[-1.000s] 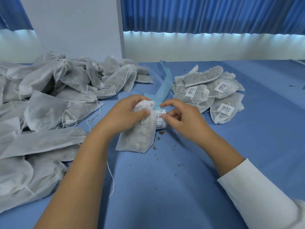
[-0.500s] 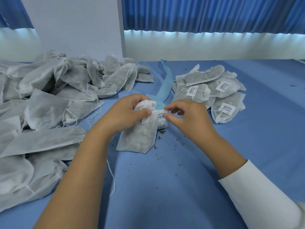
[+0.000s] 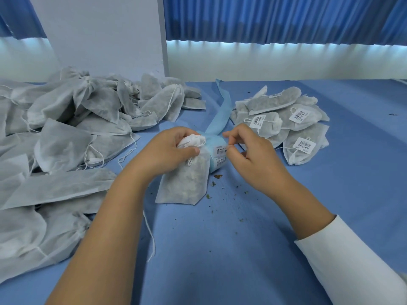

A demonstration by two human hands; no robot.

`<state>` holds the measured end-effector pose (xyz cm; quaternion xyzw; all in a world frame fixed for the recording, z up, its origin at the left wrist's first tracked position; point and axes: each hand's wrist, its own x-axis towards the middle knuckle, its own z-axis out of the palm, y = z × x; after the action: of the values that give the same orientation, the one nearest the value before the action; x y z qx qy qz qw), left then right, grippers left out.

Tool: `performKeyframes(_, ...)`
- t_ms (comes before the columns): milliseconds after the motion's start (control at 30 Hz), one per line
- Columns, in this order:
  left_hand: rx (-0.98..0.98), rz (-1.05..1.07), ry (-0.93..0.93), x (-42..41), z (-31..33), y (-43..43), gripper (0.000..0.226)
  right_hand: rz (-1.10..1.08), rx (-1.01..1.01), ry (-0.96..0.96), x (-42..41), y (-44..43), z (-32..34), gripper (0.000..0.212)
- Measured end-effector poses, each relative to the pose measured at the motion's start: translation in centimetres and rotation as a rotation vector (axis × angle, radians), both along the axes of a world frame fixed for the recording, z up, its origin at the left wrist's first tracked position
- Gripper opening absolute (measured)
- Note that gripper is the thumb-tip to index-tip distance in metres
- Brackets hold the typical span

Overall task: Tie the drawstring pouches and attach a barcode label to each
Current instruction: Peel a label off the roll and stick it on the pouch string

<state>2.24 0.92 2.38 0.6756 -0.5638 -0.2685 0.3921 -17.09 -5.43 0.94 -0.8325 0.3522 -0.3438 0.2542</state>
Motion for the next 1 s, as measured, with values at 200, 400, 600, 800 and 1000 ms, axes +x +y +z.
performKeyframes(200, -0.027, 0.009, 0.151, 0.2, 0.1, 0.3, 0.024, 0.019, 0.178, -0.517, -0.1, -0.1, 1.0, 0.019)
performKeyframes(400, -0.229, 0.026, 0.406, 0.1, 1.2, 0.7, 0.033, 0.131, 0.338, -0.611, 0.4, 0.7, 1.1, 0.049)
performKeyframes(600, -0.322, 0.024, 0.433, -2.0, 1.0, 0.3, 0.022, 0.174, 0.416, -0.506, 1.5, 1.6, 0.2, 0.086)
performKeyframes(800, -0.302, 0.028, 0.490, -3.1, 1.2, 0.3, 0.024, 0.130, 0.502, -0.612, 1.2, 1.1, 0.6, 0.083)
performKeyframes(1000, -0.188, -0.030, 0.509, -2.6, 1.2, 0.7, 0.027, 0.100, 0.479, -0.631, 1.1, 0.7, 0.5, 0.079)
